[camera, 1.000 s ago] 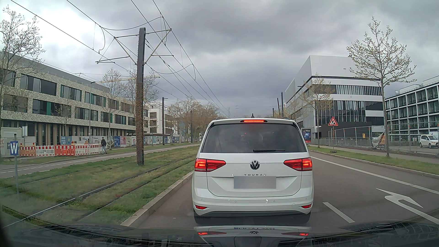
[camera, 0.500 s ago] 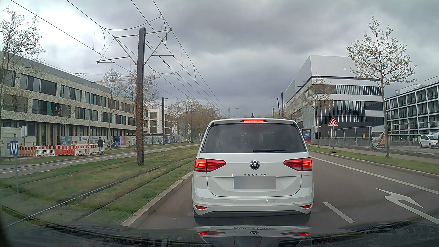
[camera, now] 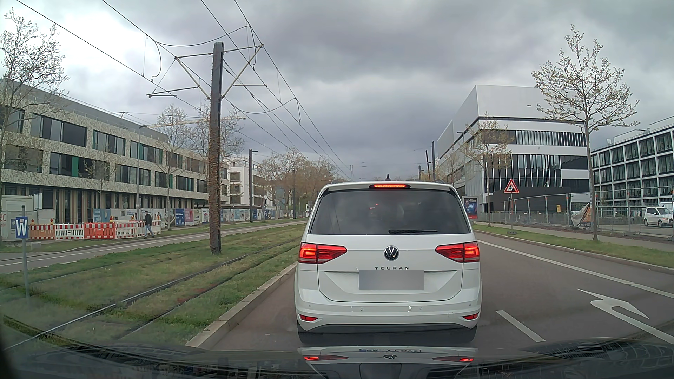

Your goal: Follow the waypoints while adhering to traffic rules and regulations

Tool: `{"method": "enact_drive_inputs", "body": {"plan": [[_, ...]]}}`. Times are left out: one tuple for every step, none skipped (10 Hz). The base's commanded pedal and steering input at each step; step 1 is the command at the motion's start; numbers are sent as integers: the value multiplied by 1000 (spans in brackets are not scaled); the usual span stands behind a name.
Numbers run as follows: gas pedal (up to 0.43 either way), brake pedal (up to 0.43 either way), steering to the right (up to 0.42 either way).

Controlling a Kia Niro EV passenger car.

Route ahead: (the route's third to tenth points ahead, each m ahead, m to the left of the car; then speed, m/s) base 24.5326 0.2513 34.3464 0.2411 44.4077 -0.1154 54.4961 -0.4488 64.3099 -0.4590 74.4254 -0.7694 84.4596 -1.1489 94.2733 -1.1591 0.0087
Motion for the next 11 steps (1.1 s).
{"method": "enact_drive_inputs", "body": {"plan": [[0,244,17],[0,238,17],[0,244,17],[0,244,17],[0,250,17],[0,250,17],[0,250,17],[0,250,17],[0,238,17],[0,250,17],[0,250,17]]}}
